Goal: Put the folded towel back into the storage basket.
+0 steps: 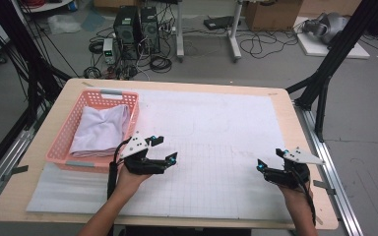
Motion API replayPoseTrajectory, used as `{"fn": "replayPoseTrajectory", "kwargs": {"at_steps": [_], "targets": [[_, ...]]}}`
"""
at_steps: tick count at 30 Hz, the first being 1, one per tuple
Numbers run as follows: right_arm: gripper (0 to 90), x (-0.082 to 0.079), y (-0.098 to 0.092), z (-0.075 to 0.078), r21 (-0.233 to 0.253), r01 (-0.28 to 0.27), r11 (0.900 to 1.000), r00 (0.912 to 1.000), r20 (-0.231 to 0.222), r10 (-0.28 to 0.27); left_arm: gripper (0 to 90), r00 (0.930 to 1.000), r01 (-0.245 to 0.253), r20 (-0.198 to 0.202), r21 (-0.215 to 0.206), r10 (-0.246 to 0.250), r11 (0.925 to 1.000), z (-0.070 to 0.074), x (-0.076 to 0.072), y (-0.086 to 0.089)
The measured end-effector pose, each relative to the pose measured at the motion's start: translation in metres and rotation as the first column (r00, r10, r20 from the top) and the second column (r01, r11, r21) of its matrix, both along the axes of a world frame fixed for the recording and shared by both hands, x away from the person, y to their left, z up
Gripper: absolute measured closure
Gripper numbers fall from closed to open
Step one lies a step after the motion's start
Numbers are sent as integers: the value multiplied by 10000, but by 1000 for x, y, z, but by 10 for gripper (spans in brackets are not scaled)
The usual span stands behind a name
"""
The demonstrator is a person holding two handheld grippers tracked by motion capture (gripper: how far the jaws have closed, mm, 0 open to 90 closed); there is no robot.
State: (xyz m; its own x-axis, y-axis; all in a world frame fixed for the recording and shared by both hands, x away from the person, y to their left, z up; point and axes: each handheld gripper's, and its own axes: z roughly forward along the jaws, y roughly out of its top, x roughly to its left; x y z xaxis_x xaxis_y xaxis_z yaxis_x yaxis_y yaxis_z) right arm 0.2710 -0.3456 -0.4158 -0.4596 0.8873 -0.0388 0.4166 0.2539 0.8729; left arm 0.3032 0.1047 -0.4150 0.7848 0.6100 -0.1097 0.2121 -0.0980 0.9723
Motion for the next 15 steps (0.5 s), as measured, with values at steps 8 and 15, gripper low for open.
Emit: {"fn": "replayPoseTrajectory", "kwargs": {"at_steps": [8, 15], "targets": [[185, 1, 0, 0, -40, -17, 10000, 10000, 19, 17, 222, 10000, -47, -49, -14, 47, 10000, -1, 1, 1], [185, 1, 1, 0, -59, -52, 10000, 10000, 23, 52, 222, 9999, -102, -106, -29, 101, 9999, -3, 2, 2]]}}
